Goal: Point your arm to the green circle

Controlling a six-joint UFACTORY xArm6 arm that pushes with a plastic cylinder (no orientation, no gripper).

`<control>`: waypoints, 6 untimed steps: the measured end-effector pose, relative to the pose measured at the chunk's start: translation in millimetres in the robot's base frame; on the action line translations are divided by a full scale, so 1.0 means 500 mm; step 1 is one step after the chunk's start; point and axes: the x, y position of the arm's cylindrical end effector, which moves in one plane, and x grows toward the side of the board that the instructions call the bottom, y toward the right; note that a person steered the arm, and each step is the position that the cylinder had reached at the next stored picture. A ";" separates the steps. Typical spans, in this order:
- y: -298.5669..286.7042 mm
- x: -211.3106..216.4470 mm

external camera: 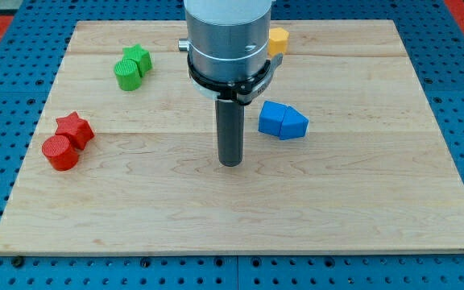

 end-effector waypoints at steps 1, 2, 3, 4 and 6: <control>0.000 0.000; 0.000 0.000; -0.006 0.000; -0.046 -0.003; -0.109 -0.014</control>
